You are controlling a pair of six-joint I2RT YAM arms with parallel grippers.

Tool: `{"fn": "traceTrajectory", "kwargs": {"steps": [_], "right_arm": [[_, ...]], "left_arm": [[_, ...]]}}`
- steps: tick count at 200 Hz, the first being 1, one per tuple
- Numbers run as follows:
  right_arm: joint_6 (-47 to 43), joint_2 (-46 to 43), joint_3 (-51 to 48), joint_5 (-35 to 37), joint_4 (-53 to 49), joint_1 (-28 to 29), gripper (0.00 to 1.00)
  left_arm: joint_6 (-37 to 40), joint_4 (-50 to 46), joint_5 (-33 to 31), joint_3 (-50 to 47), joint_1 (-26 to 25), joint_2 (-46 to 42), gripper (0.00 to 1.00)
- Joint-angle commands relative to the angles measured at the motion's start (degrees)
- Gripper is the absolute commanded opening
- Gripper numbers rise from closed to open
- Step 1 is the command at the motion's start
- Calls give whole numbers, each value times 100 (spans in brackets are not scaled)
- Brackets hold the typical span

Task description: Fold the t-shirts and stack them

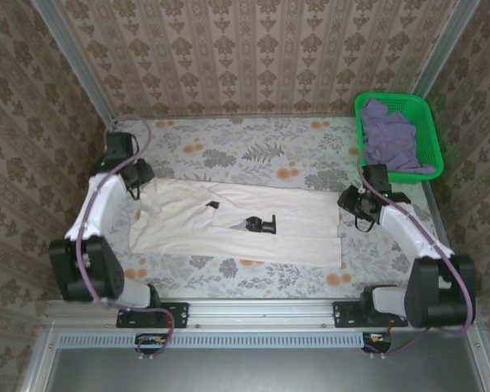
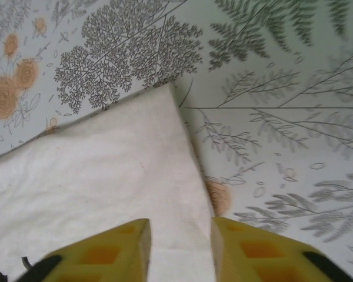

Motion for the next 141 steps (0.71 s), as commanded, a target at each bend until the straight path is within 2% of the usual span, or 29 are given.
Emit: {"fn": "traceTrajectory", "kwargs": {"steps": [1,26,36,73,117,141], "right_arm": [[450,853,575,-464,87,281,27],[345,1855,1244,-505,-128,692,24],[320,2211,1518,-512,-249,786,23],[344,3034,2091,-395,-514,843,22],[420,3453,2282,-265,-776,685,22],[538,3609,2536,-239,-943,646,22]], "left_arm": [[288,-394,1221,595,-143,883,26],[488,-933,1207,1429,-312,1942,30],[570,-1196,1003,1777,-361,2299,32],[635,-1665,558,2672,-380,3455,30],[498,-1944,-800,3413,-321,4372,27],[444,-2134,-1260,3864,-204,4798,24]]}}
